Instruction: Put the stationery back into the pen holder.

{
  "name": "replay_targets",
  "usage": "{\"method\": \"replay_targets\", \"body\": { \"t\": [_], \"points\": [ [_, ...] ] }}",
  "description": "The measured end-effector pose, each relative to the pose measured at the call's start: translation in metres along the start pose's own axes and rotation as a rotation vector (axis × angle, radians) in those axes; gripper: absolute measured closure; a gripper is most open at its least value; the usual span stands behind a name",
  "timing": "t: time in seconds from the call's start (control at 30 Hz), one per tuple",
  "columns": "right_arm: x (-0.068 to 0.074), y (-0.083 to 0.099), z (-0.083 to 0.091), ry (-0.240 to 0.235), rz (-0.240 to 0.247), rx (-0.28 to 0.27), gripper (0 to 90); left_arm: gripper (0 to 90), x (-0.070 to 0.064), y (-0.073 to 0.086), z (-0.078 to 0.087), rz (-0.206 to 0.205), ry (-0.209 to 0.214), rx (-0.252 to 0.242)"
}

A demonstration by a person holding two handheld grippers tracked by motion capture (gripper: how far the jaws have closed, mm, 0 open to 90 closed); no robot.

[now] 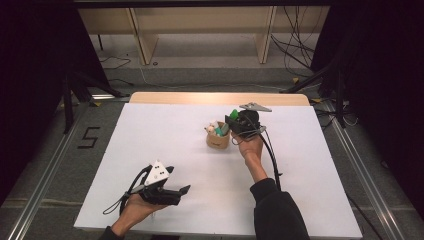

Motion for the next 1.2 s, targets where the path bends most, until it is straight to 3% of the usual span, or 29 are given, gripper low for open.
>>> {"method": "replay_targets", "body": {
  "t": [0.2,0.37,0.47,0.7,1.0,1.1,1.2],
  "points": [
    [0.004,-0.002,-0.009,0.014,0.031,0.032,73.7,16.4,-0.001,0.000,-0.001,0.000,0.002,0.002],
    [0.005,-0.005,-0.010,0.001,0.021,0.036,54.5,16.3,0.000,0.001,-0.001,0.002,0.003,0.002],
    [0.005,-0.008,-0.007,-0.031,0.019,0.030,41.5,16.2,-0.001,0.000,-0.001,-0.001,0.003,0.002],
    [0.003,-0.012,0.005,-0.048,0.028,0.025,32.3,16.0,0.000,0.000,-0.001,0.000,-0.001,0.001],
    [0.005,-0.009,0.036,-0.093,0.058,0.010,25.6,15.9,0.008,-0.002,0.004,0.018,-0.019,-0.004],
    [0.009,0.000,0.053,-0.110,0.081,0.012,23.8,15.9,0.014,-0.004,0.007,0.018,-0.041,-0.008],
    [0.012,0.009,0.065,-0.127,0.090,0.003,23.6,15.9,0.023,-0.006,0.012,0.048,-0.059,-0.011]
  ]
}}
Point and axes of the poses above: each handheld gripper's, and its own axes: z roughly backward along the jaws, y roughly out of its underside, x roughly to its left, the point moved 1 cm from there along -z, roughly forward along the jaws, and after that the axes turned 8 degrees about -y, right-handed, at the moved point
